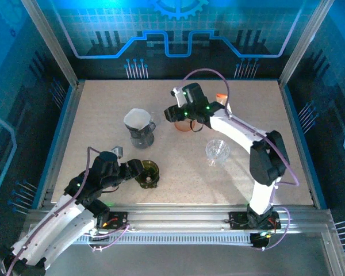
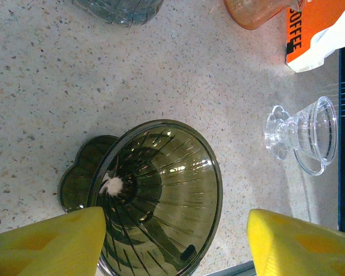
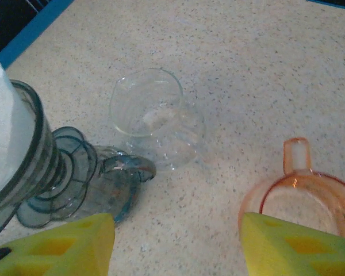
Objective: Place the coffee filter in the dripper
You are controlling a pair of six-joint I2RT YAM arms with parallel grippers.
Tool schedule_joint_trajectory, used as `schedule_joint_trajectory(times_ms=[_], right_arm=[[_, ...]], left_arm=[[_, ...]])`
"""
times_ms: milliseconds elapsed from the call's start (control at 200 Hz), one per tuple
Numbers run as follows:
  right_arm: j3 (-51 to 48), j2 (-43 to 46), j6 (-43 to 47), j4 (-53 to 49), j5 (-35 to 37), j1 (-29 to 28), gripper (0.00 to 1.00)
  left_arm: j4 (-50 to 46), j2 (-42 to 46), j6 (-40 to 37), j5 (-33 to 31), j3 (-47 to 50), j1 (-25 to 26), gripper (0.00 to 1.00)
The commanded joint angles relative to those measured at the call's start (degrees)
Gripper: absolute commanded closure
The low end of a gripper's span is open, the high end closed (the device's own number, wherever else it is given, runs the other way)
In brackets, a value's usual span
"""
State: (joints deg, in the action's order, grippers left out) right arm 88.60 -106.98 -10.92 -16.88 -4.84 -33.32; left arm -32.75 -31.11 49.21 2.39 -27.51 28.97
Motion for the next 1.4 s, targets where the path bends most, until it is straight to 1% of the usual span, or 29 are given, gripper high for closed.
schedule_joint_trajectory(times_ms=[0,215,335,635,700,820,1051,1081,1271,1396], right_arm=[[6.66,-5.76,8.4,-6.1,-1.56,-0.17,0.41],[15.0,-13.04,16.09,-10.24,-1.86,-0.16,0.42],[17.25,-15.86,17.8,-10.82,-1.95,-0.17,0.45],[23.11,-22.24,20.31,-12.02,-4.07,-0.07,0.45],[23.82,-23.06,20.9,-12.16,-4.59,0.02,0.45],[24.77,-24.42,21.38,-12.29,-5.61,0.36,0.41],[26.23,-26.0,21.47,-11.72,-7.05,0.98,0.42],[26.49,-27.79,21.49,-11.7,-7.27,1.07,0.42],[26.82,-29.13,21.47,-10.79,-8.03,1.15,0.44],[26.3,-29.2,21.05,-9.63,-8.06,1.15,0.49]], left_arm=[[-1.92,0.52,-0.34,0.7,-1.48,-0.05,0.33],[-3.1,0.36,-0.61,-0.01,-2.37,-0.08,0.33],[-3.28,0.12,-0.37,-0.2,-2.53,-0.07,0.33],[-4.43,-0.03,-0.26,-0.9,-3.34,-0.12,0.33],[-4.58,0.0,-0.15,-1.05,-3.34,-0.08,0.33],[-4.53,-0.27,0.05,-1.42,-3.3,-0.14,0.33],[-3.6,-1.93,0.56,-0.92,-3.2,-0.16,0.33],[-3.63,-2.09,0.6,-0.97,-3.17,-0.15,0.33],[-3.42,-2.52,0.84,-1.16,-3.0,-0.08,0.33],[-3.07,-2.92,1.13,-0.96,-2.73,-0.17,0.33]])
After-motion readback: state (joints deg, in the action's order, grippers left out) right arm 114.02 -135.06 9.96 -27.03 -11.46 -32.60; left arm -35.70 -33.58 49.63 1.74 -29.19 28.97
